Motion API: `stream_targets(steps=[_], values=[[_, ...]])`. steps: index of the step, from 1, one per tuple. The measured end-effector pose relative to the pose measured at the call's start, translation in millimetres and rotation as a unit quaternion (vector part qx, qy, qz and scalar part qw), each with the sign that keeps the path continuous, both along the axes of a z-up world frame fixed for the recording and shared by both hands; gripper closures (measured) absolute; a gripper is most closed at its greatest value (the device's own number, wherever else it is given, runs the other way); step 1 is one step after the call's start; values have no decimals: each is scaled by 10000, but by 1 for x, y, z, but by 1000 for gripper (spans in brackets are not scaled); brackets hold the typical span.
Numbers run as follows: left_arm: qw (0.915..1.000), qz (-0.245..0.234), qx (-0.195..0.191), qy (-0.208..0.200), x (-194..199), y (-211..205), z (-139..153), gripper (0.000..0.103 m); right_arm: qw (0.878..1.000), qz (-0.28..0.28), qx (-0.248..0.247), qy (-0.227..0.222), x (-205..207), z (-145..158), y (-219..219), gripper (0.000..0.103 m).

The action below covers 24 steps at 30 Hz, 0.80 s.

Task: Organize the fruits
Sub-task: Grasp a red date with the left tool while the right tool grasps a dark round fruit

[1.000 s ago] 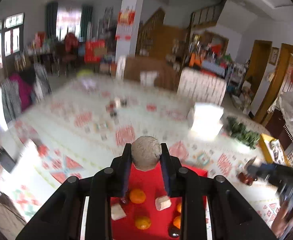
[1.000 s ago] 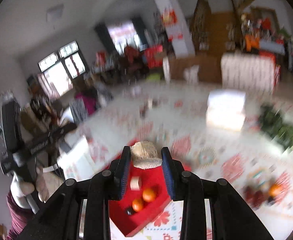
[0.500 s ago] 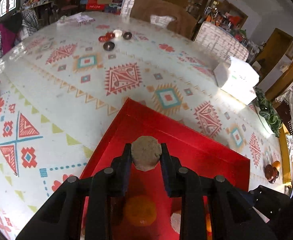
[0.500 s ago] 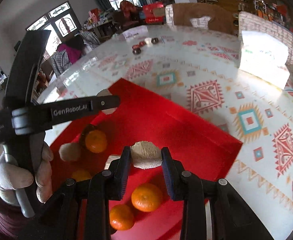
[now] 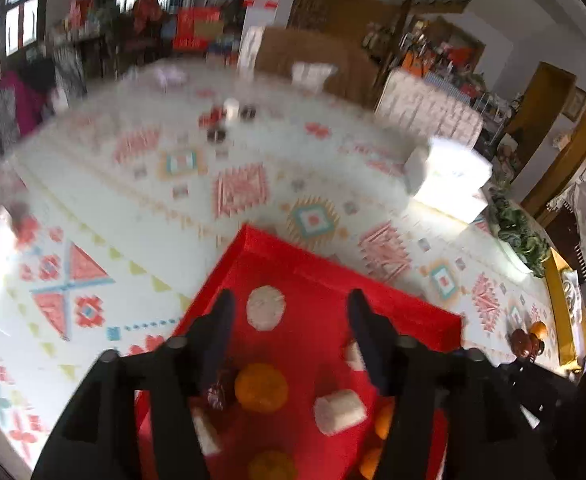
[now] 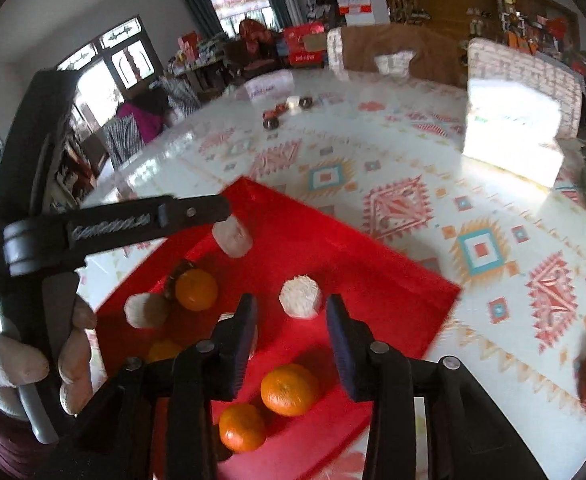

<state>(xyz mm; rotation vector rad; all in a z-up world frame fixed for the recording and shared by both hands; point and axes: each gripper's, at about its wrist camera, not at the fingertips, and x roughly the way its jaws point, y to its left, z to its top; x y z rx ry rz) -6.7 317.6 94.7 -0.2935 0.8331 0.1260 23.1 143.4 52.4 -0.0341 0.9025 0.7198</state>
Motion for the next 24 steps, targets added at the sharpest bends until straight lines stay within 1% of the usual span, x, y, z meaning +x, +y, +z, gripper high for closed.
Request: stream_targets(steps=[1, 2, 3, 5, 6, 7, 8, 9, 11, 12, 14, 16, 17, 19, 20, 21, 22, 23, 24], values=[[9998, 35, 106, -154, -9, -6, 11, 28, 10000, -43, 54, -56, -3, 6, -7, 63], [9993, 82, 200, -312, -18, -13, 22, 18, 9998, -110, 117, -129, -7, 13, -18, 62], [9985, 110, 254, -476, -29, -21, 33, 15, 9996, -166, 164, -188, -10, 19, -27, 62], [9968, 17, 193, -781, -47, -36, 48, 14, 9985, -329, 222, -389, -18, 33, -49, 62], [9959, -88, 96, -893, -56, -44, 54, 14, 9977, -410, 204, -505, -23, 38, -59, 61], [9945, -283, -87, -1008, -66, -56, 60, 14, 9959, -557, 117, -706, -28, 45, -73, 57], [9932, -422, -209, -1067, -71, -63, 63, 14, 9935, -690, 26, -905, -34, 52, -86, 45], [9913, -581, -319, -1134, -78, -74, 66, 14, 9908, -789, -23, -1097, -39, 57, -99, 30], [9883, -842, -409, -1203, -87, -96, 67, 14, 9850, -906, -106, -1466, -50, 66, -130, 18], [9874, -977, -446, -1165, -89, -109, 65, 14, 9834, -959, -172, -1533, -52, 68, -142, 17], [9850, -1251, -574, -1043, -90, -131, 58, 14, 9793, -1290, -361, -1520, -54, 70, -177, 17], [9818, -1511, -667, -941, -87, -154, 48, 14, 9773, -1709, -345, -1204, -48, 67, -216, 17], [9815, -1562, -660, -895, -87, -162, 43, 14, 9766, -1909, -270, -950, -44, 62, -236, 18], [9805, -1670, -714, -756, -82, -177, 32, 14, 9745, -2175, -127, -530, -36, 48, -268, 31], [9797, -1719, -782, -666, -79, -183, 26, 14, 9735, -2242, -143, -426, -34, 42, -278, 41], [9791, -1759, -836, -584, -76, -188, 21, 14, 9720, -2316, -210, -343, -30, 34, -285, 45], [9787, -1784, -866, -527, -74, -192, 17, 16, 9702, -2396, -265, -261, -27, 25, -291, 46], [9789, -1786, -866, -493, -70, -195, 14, 23, 9695, -2431, -245, -183, -24, 17, -296, 50], [9791, -1785, -861, -461, -69, -197, 11, 27, 9693, -2448, -200, -120, -22, 10, -298, 50]])
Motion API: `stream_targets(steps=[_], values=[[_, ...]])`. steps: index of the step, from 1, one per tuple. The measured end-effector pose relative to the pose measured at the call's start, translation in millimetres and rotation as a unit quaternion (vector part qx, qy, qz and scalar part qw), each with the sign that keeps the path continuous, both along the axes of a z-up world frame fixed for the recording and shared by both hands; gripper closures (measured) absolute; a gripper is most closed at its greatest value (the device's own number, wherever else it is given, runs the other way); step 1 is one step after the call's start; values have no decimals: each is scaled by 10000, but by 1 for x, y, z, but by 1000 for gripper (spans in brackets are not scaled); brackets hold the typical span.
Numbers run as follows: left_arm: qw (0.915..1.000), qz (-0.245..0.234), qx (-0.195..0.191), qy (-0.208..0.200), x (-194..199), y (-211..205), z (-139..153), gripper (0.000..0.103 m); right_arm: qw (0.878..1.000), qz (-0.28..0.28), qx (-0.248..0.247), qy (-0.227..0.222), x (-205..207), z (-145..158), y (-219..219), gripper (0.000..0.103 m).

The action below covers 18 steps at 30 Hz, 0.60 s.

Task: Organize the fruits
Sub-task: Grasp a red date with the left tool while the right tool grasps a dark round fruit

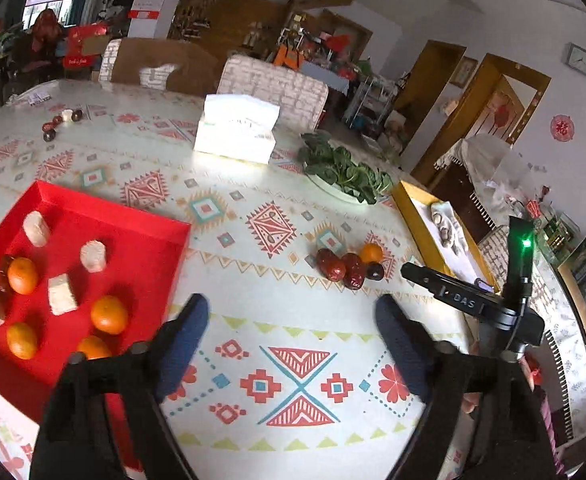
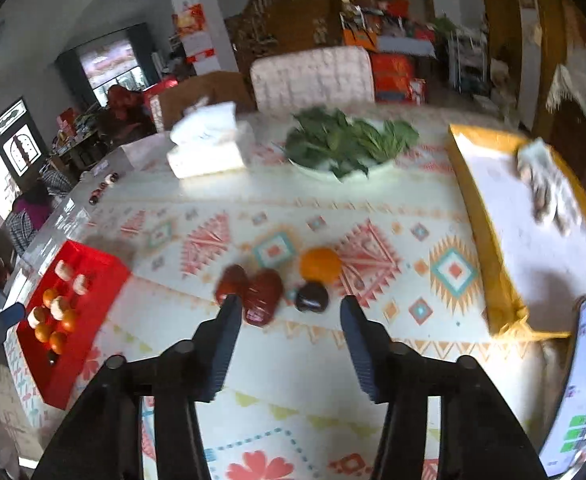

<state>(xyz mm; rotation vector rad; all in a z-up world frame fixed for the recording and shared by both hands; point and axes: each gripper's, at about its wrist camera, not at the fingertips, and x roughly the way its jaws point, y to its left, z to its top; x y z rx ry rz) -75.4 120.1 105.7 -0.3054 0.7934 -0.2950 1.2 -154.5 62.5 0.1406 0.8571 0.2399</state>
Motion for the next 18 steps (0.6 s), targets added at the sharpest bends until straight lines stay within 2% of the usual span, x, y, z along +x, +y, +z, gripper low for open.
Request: stream_targets(steps=[2, 3, 14, 18], values=[[9999, -30, -21, 112, 6, -2, -5, 48, 9998, -101, 145, 79, 7, -11, -6, 50], [9999, -29, -26, 146, 8, -2, -7, 53, 9996, -145, 203, 99, 10, -16, -8, 50], [9992, 30, -8, 399, 46, -22, -30, 54, 9995, -189, 131, 211, 37, -47, -6, 51], [9983, -40, -159, 554, 69, -38, -42, 53, 9995, -63, 26, 311, 41, -55, 3, 63]])
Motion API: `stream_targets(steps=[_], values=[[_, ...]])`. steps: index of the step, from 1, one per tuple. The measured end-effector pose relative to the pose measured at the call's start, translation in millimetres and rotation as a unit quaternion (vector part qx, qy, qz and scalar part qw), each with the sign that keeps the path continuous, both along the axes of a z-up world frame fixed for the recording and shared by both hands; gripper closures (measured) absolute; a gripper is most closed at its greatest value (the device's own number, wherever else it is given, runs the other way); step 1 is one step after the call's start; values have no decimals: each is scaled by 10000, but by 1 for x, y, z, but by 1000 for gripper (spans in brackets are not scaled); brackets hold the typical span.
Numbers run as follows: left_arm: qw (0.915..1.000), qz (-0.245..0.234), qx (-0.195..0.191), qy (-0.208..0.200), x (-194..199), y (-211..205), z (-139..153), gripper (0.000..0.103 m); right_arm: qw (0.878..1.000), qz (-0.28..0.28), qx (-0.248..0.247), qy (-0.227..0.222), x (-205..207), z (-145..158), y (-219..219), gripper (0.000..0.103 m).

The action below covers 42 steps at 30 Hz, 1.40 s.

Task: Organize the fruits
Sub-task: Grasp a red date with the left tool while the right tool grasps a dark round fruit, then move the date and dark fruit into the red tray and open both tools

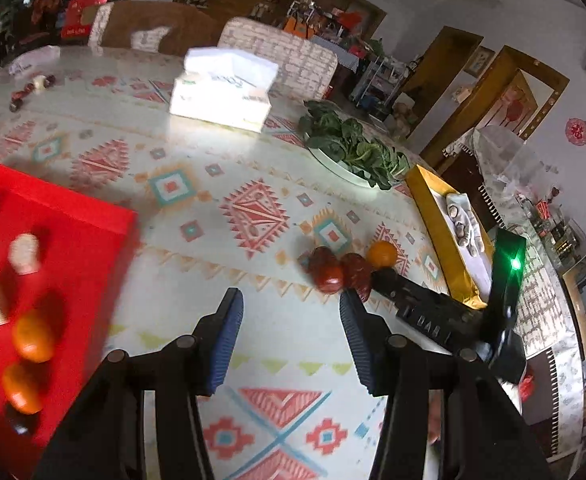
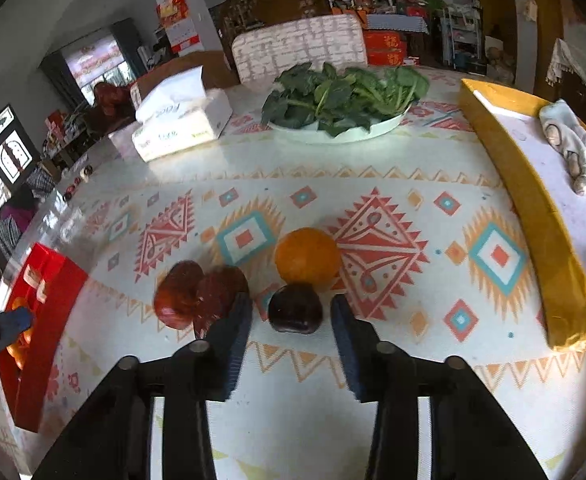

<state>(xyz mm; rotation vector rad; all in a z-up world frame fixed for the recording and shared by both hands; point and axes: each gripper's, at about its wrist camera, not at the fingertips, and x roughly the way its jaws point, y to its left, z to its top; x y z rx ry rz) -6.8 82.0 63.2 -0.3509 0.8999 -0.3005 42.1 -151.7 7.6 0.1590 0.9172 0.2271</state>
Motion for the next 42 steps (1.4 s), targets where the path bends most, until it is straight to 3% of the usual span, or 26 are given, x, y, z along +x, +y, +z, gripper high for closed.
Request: stream_targets(steps=[3, 12, 18, 23, 25, 26, 31, 35, 42], values=[[9999, -70, 25, 88, 15, -16, -10, 53, 9994, -32, -330, -83, -1, -1, 7, 74], [9983, -281, 190, 466, 56, -48, -48, 53, 9999, -122, 61, -35, -6, 4, -11, 74], [9985, -319, 143, 423, 69, -57, -50, 53, 9998, -80, 150, -51, -6, 6, -13, 74], [9976, -396, 438, 354, 79, -74, -48, 54, 9997, -101, 204, 9, -6, 5, -15, 74], [9967, -452, 562, 360, 80, -80, -49, 72, 9997, -132, 220, -6, -6, 6, -17, 74], [9964, -480, 604, 358, 80, -82, -50, 73, 9996, -141, 250, -6, -6, 6, -18, 74], [9974, -379, 539, 306, 66, -75, -46, 74, 9993, -133, 339, -9, -7, 6, -22, 74], [9991, -221, 342, 128, 42, -54, -29, 74, 9968, -71, 799, 4, -9, 7, -29, 74], [9983, 406, -70, -414, -27, 25, 10, 74, 9887, 281, 1475, 12, -15, 10, -27, 74]])
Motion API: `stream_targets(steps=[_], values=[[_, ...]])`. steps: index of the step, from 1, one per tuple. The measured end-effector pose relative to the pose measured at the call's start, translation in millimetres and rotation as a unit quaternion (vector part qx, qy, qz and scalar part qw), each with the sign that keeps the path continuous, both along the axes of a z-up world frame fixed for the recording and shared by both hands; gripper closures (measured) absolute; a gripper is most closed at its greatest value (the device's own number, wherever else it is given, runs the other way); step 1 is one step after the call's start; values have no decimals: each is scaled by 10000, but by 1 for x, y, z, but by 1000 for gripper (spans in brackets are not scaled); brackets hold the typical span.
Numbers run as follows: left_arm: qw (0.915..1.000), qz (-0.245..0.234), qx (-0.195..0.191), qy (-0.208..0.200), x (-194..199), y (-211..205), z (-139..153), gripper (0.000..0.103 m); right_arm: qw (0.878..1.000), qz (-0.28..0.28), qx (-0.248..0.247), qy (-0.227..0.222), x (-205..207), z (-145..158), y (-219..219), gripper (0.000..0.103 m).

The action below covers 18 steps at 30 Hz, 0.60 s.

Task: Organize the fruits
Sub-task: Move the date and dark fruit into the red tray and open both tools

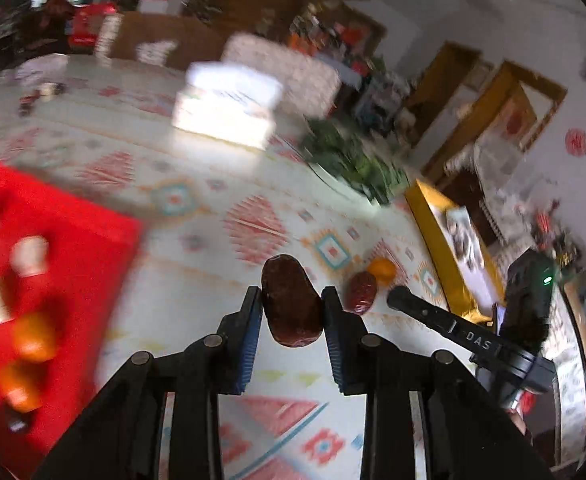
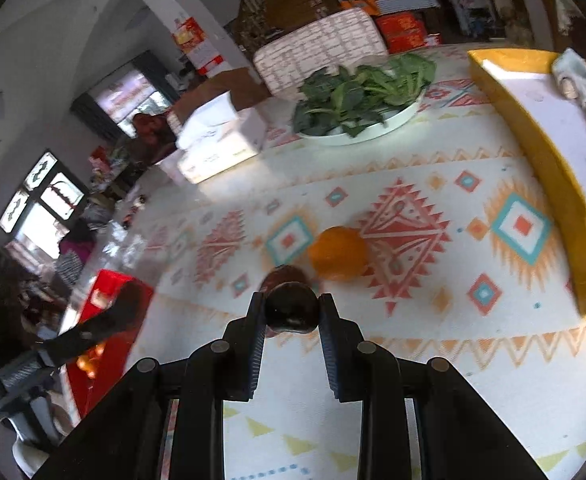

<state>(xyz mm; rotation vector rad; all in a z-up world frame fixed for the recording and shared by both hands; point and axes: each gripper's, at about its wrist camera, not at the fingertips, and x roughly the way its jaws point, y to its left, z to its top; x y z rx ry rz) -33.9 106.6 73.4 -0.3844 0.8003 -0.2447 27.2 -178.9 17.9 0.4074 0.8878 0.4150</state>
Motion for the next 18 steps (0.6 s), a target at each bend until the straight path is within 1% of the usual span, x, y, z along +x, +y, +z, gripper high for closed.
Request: stream_targets(steps=[4, 6, 7, 9, 10, 12, 14, 16, 18], values=[[9973, 690, -165, -172, -41, 62, 8, 74, 9996, 254, -75, -128, -7, 5, 16, 74], [9931, 1153, -64, -224, -60, 94, 7, 74, 9991, 353, -150, -188, -11, 7, 26, 74], [9896, 1427, 20, -202, -70, 113, 4, 74, 9987, 383, -235, -223, -13, 8, 31, 74], [9843, 1764, -29, -98, -81, 142, -2, 74, 9978, 429, -411, -305, -18, 9, 42, 74], [9823, 1870, -36, -52, -86, 152, -5, 74, 9968, 457, -546, -353, -20, 12, 50, 74], [9777, 2100, 72, 41, -95, 171, -10, 74, 9952, 514, -705, -451, -25, 17, 64, 74], [9741, 2249, 177, 117, -101, 183, -16, 74, 9950, 628, -636, -442, -30, 21, 78, 74], [9730, 2296, 136, 185, -104, 192, -21, 74, 9945, 782, -537, -436, -34, 25, 96, 74], [9747, 2223, -27, 236, -104, 195, -27, 74, 9929, 968, -525, -449, -39, 29, 115, 74]])
